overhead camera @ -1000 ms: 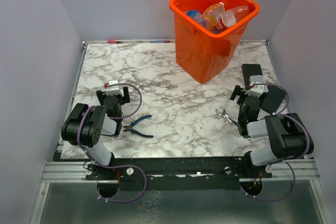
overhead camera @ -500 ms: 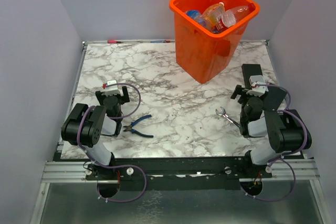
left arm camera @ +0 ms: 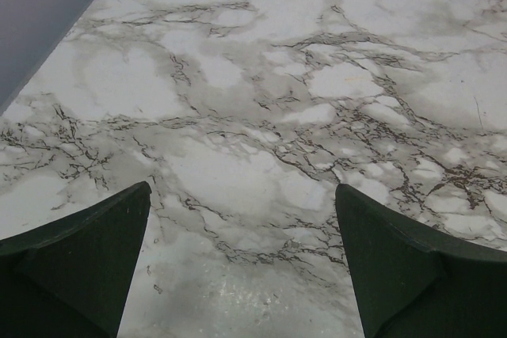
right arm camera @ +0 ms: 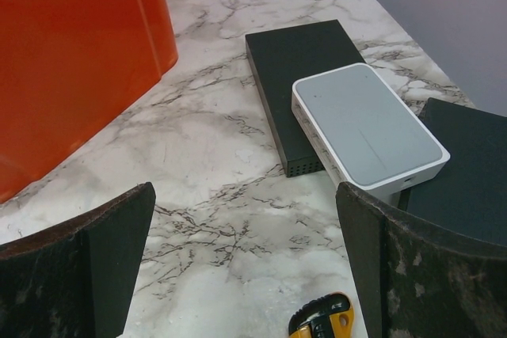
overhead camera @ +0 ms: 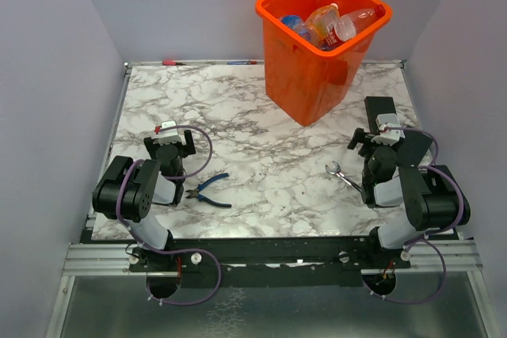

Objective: Put the plastic bottles in the bin
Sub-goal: Reset both arms

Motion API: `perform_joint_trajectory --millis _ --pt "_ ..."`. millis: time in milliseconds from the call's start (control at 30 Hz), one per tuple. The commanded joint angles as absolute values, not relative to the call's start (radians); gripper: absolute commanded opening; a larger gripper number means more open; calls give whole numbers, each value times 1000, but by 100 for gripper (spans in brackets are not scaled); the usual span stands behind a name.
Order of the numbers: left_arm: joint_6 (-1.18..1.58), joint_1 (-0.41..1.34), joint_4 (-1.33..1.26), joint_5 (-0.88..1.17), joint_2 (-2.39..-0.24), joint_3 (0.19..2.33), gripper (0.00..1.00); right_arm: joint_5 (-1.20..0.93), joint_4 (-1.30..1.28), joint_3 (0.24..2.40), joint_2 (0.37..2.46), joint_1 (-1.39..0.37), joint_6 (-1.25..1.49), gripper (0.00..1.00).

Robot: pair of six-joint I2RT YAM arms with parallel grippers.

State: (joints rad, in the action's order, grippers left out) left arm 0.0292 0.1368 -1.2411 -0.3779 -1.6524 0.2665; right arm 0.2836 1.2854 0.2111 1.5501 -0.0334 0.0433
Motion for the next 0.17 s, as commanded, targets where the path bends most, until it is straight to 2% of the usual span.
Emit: perform_joint_trajectory --millis 0,133 --pt "43 131 -1278 -393 -1657 273 99 271 1307 221 1554 -29 37 100" --pt "44 131 -1277 -393 -1654 271 99 271 1307 221 1554 -29 37 100"
